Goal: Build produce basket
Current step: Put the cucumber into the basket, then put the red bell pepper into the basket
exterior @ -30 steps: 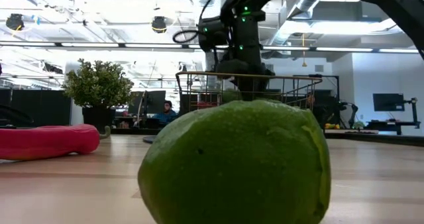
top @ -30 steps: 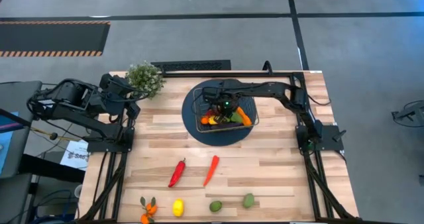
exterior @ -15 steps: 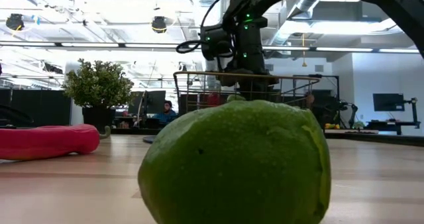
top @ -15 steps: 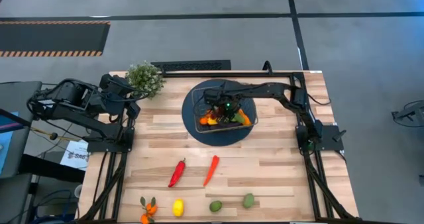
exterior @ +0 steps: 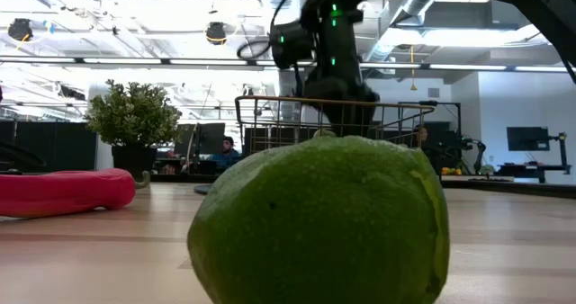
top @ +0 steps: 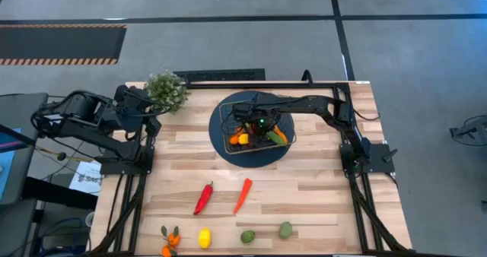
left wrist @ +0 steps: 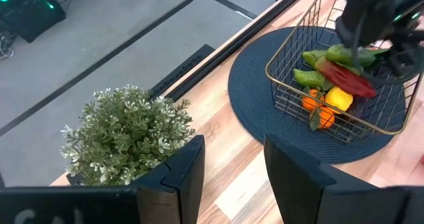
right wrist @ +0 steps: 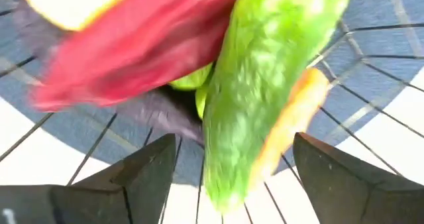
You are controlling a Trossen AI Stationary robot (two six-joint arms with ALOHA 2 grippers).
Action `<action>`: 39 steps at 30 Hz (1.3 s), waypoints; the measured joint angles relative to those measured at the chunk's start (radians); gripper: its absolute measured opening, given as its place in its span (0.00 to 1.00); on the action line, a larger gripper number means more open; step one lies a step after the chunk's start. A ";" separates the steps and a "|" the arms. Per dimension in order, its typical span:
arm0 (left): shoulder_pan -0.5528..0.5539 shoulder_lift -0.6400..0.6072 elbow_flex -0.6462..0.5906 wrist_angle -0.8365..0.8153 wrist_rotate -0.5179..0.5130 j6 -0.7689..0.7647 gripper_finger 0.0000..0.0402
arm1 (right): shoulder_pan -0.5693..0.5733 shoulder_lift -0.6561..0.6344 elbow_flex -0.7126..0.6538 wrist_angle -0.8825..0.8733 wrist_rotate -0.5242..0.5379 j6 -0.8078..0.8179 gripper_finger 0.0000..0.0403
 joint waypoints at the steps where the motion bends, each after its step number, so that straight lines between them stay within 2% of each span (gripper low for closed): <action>1: 0.000 0.000 0.000 0.000 0.000 0.000 0.36 | 0.001 -0.001 0.025 -0.026 0.006 -0.007 0.79; 9: 0.000 0.000 0.000 0.000 0.002 -0.017 0.36 | 0.031 -0.001 0.300 -0.182 0.093 -0.022 0.77; 14: 0.000 0.020 0.000 0.000 0.054 -0.095 0.36 | 0.055 -0.006 0.511 -0.177 0.098 -0.045 0.77; 17: -0.003 0.052 -0.017 0.013 0.108 -0.136 0.36 | 0.065 -0.109 0.451 -0.097 0.085 -0.050 0.77; 21: -0.030 0.107 -0.116 0.026 0.196 -0.226 0.36 | 0.071 -0.211 0.447 -0.134 0.098 0.021 0.77; 27: -0.115 0.221 -0.257 0.107 0.329 -0.425 0.36 | 0.092 -0.364 0.449 -0.115 0.099 0.030 0.77; 33: -0.196 0.357 -0.269 0.236 0.422 -0.604 0.36 | 0.113 -0.458 0.447 -0.107 0.177 -0.008 0.77; 39: -0.266 0.508 -0.269 0.324 0.611 -0.718 0.36 | 0.108 -0.496 0.448 -0.094 0.210 -0.085 0.77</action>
